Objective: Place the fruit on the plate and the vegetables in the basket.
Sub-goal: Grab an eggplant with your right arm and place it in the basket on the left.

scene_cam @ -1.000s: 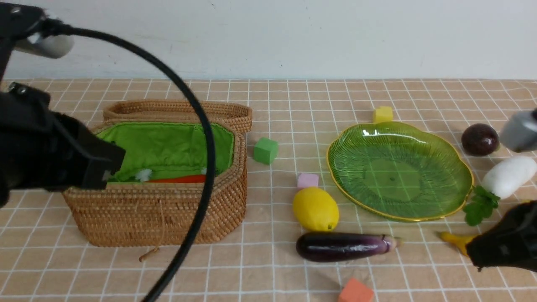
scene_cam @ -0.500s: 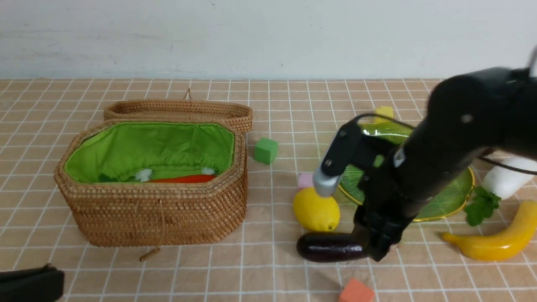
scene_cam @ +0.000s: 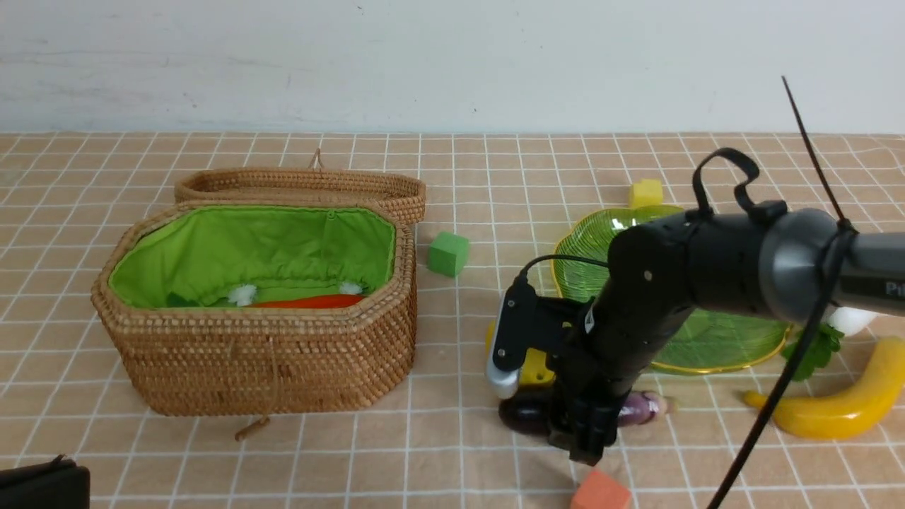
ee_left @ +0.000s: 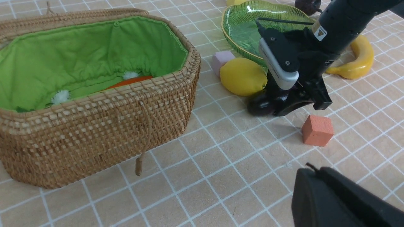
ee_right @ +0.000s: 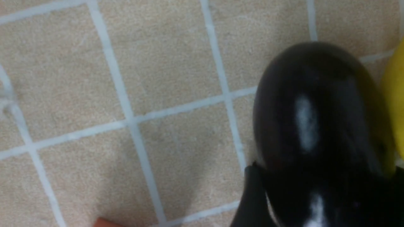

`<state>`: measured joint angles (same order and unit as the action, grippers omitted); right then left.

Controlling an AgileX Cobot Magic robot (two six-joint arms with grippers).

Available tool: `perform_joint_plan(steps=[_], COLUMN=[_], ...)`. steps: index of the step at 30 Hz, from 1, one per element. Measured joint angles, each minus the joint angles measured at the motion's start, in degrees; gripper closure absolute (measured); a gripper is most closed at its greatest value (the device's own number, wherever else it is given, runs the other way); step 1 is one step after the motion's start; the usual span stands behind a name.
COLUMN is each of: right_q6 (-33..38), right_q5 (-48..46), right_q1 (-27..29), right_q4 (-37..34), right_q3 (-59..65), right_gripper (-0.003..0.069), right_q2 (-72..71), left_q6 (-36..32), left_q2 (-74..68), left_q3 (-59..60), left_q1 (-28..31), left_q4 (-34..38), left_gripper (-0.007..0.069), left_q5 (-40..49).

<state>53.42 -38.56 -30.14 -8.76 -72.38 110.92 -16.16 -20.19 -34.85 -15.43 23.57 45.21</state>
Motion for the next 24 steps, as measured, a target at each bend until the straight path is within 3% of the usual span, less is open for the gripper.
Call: perform_joint_plan(steps=[2, 8, 14, 17, 22, 24], right_q6=[0.0, -0.21, -7.81, -13.46, -13.72, -12.23], right_q5=[-0.28, -2.25, -7.88, -8.42, -4.24, 1.56], right_q1=[0.0, -0.04, -1.8, -5.46, -11.76, -15.07], right_q4=[0.49, 3.29, 4.09, -0.03, -5.88, -9.3], right_q3=[-0.04, -0.19, -3.69, -10.33, -22.71, -31.55], right_gripper=[0.0232, 0.0237, 0.0237, 0.0237, 0.0237, 0.0237], right_q2=[0.0, -0.63, -7.58, -12.16, -11.1, -7.12], left_q6=[0.0, 0.0, 0.0, 0.0, 0.0, 0.0], left_q2=[0.0, 0.0, 0.0, 0.0, 0.0, 0.0], left_q3=[0.0, 0.0, 0.0, 0.0, 0.0, 0.0], left_q1=[0.0, 0.0, 0.0, 0.0, 0.0, 0.0], left_q4=[0.0, -0.62, -2.27, -2.31, -2.31, -2.31], left_gripper=[0.0638, 0.0638, 0.0638, 0.0638, 0.0638, 0.0638], left_q5=[0.0, -0.26, -1.14, -3.12, -6.94, -9.98])
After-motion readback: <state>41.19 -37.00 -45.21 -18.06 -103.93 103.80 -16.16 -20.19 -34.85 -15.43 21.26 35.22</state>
